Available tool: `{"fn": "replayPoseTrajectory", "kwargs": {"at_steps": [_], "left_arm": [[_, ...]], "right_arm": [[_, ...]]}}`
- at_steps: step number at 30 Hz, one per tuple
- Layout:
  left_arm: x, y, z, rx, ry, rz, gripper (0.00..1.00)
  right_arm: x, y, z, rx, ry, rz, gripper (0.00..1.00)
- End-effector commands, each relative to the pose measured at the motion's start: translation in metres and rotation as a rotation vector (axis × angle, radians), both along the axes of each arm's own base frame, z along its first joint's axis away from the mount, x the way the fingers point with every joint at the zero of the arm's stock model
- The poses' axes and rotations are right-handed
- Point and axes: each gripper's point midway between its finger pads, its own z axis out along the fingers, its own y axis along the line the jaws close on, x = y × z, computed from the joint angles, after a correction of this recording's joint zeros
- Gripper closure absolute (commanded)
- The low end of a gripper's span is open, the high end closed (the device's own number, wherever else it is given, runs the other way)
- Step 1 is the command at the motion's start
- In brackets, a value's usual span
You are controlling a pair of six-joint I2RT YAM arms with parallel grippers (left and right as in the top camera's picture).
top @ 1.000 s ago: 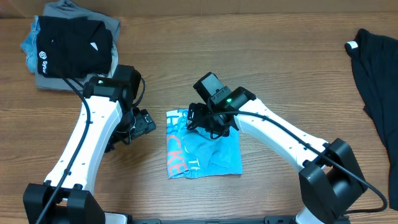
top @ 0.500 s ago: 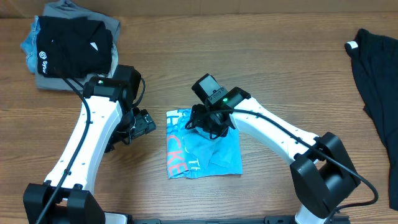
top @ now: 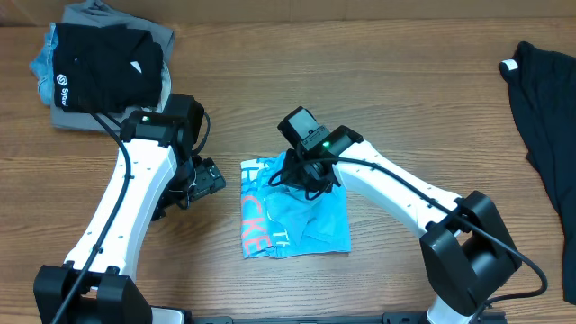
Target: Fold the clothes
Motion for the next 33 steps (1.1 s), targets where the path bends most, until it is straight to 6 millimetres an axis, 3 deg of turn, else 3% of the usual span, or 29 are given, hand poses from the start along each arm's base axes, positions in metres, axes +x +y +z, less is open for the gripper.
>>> {"fn": "replayPoseTrajectory", "kwargs": {"at_steps": [1, 10, 11, 13, 14, 17, 20, 23, 29, 33], "left_arm": [[-0.002, 0.001, -0.001, 0.007, 0.007, 0.000, 0.00], [-0.002, 0.001, -0.001, 0.006, 0.009, -0.008, 0.00], [-0.002, 0.001, -0.001, 0.006, 0.009, -0.007, 0.00], [-0.002, 0.001, -0.001, 0.006, 0.008, -0.007, 0.00], [-0.002, 0.001, -0.001, 0.006, 0.008, -0.007, 0.00], [-0.002, 0.001, -0.001, 0.006, 0.008, -0.007, 0.00], [-0.002, 0.001, -0.001, 0.007, 0.010, -0.007, 0.00], [-0.001, 0.001, -0.001, 0.006, 0.008, -0.007, 0.00], [0.000, 0.001, -0.001, 0.006, 0.003, -0.007, 0.00], [0.003, 0.001, -0.002, 0.005, -0.009, -0.006, 0.00]], "right_arm": [[0.021, -0.028, -0.001, -0.089, -0.060, -0.054, 0.96], [0.059, -0.089, -0.001, -0.135, -0.088, -0.120, 0.95], [0.062, -0.096, -0.001, -0.137, -0.089, -0.128, 0.81], [0.066, -0.106, -0.001, -0.148, -0.089, -0.134, 0.29], [0.069, -0.112, -0.001, -0.155, -0.091, -0.141, 0.19], [0.071, -0.128, -0.002, -0.171, -0.079, -0.178, 0.04], [0.067, -0.140, -0.001, -0.176, -0.038, -0.201, 0.02], [0.055, -0.139, 0.007, -0.145, 0.034, -0.198, 0.02], [0.019, -0.102, 0.036, -0.002, 0.113, -0.043, 0.04], [0.002, -0.086, 0.047, -0.083, 0.060, 0.043, 0.04]]}}
